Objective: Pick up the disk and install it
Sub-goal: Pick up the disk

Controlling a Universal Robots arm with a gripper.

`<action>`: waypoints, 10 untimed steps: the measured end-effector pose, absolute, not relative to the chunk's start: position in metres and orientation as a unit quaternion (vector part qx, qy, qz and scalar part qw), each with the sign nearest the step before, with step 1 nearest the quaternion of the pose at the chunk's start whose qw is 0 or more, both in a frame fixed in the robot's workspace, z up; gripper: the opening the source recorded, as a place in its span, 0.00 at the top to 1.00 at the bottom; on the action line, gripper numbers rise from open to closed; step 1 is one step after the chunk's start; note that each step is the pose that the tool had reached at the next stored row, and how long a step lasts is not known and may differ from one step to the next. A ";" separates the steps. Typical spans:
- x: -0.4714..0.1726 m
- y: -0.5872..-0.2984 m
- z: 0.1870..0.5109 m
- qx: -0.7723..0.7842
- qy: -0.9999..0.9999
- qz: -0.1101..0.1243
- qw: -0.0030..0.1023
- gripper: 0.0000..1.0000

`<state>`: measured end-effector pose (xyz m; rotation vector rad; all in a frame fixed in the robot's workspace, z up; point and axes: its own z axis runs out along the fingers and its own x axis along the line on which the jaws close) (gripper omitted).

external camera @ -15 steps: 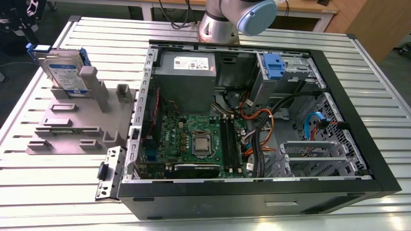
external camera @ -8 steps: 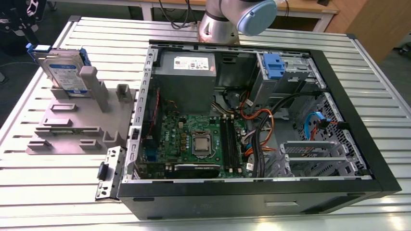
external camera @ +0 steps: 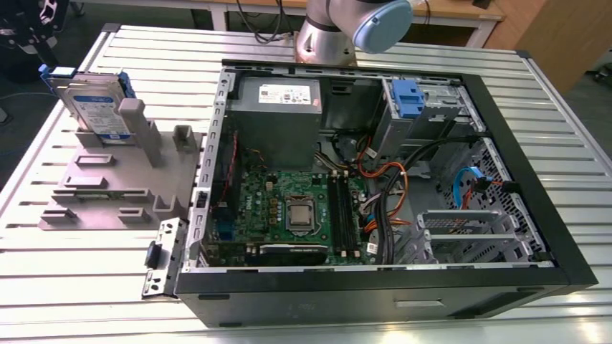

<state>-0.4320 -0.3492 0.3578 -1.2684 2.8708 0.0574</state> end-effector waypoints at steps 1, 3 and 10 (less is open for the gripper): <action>-0.432 -0.349 0.358 -0.411 0.911 0.018 0.001 0.89; -0.432 -0.349 0.357 -0.426 0.905 0.019 0.001 0.89; -0.432 -0.348 0.356 -0.445 0.895 0.019 0.001 0.89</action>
